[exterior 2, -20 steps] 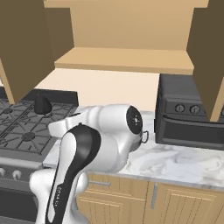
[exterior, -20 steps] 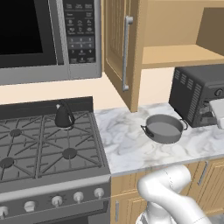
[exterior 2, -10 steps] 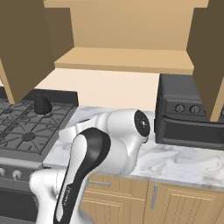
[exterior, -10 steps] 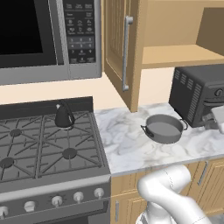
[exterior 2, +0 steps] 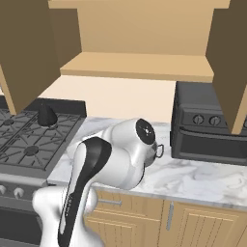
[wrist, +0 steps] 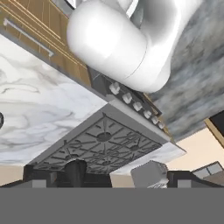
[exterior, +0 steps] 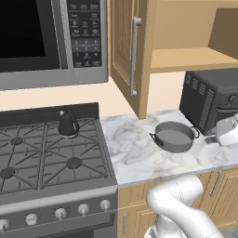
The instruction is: Pick the kettle from the cabinet and place it on a stove burner. Then pick the pot from the counter and place it on another stove burner. Finally, turn both burners on.
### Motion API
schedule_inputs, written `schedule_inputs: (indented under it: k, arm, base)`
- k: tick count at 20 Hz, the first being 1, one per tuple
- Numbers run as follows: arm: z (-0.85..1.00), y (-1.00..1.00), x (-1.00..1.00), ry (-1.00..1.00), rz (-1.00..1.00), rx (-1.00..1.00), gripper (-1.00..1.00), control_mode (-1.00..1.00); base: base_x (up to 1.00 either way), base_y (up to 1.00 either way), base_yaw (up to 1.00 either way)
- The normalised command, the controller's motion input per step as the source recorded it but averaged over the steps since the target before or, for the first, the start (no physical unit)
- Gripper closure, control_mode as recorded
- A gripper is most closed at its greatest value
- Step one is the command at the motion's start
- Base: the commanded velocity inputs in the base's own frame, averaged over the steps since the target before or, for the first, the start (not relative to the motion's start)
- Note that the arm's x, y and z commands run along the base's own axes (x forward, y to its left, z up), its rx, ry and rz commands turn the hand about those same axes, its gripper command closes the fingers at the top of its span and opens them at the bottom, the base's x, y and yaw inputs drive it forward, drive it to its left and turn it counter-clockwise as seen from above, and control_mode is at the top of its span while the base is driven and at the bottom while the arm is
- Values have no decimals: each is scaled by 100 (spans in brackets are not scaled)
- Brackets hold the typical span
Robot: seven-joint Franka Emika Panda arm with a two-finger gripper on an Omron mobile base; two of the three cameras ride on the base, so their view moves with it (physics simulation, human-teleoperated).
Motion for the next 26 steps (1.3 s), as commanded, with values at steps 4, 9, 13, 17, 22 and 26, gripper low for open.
schedule_inputs:
  k: [4, 9, 13, 17, 22, 26]
  arm:
    - [-46, -12, 33, -6, 10, -16, -100, -100]
    - [-42, -19, 33, -9, 13, -15, -100, -100]
    - [-22, -19, 30, -11, 18, -14, -100, -100]
    - [-7, -16, 27, -10, 21, -14, -100, -100]
    - [-4, -16, 23, -8, 23, -12, -100, -100]
    - [-9, -16, 12, -7, 22, -12, -100, -100]
  base:
    - [0, 0, 0]
    - [0, 0, 0]
    - [0, 0, 0]
    - [0, 0, 0]
    - [0, 0, 0]
    - [0, 0, 0]
